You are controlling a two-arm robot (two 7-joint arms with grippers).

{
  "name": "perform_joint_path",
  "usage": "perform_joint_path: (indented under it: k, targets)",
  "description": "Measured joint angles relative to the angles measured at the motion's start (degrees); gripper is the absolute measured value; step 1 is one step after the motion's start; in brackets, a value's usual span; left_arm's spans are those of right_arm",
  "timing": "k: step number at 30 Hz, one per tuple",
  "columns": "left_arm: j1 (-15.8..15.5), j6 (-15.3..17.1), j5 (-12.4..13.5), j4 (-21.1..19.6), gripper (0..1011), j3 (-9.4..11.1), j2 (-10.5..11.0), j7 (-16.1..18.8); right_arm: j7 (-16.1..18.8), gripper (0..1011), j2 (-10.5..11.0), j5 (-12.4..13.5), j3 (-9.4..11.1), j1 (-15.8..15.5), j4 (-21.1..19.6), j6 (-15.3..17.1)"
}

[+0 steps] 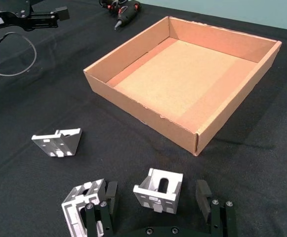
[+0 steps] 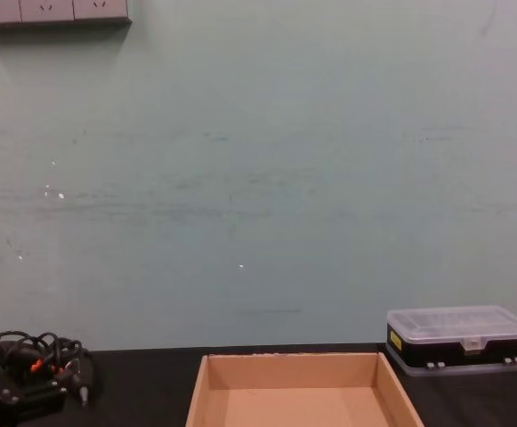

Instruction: Use one hand to pick up the angle iron from the table and place it into the box.

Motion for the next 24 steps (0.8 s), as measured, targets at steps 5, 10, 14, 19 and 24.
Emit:
perform_joint_path:
  k: [5,10,14,19,24]
  targets:
    - [0.00,0.00,0.00,0.00,1000,0.00,0.00,0.00,0.02,985,0.05,0.00,0.04,-0.09,-0.05,-0.25]
    - [0.00,0.00,0.00,0.00,1000,0.00,0.00,0.00,0.06,896,0.08,0.02,0.07,-0.12,-0.08,-0.41]
    - [0.00,0.00,0.00,0.00,1000,0.00,0.00,0.00,0.09,777,0.10,0.03,0.10,-0.15,-0.11,-0.49]
    - [0.00,0.00,0.00,0.00,1000,0.00,0.00,0.00,0.11,651,0.12,0.04,0.12,-0.18,-0.13,-0.58]
    - [0.00,0.00,0.00,0.00,1000,0.00,0.00,0.00,0.13,520,0.15,0.06,0.14,-0.20,-0.16,-0.64]
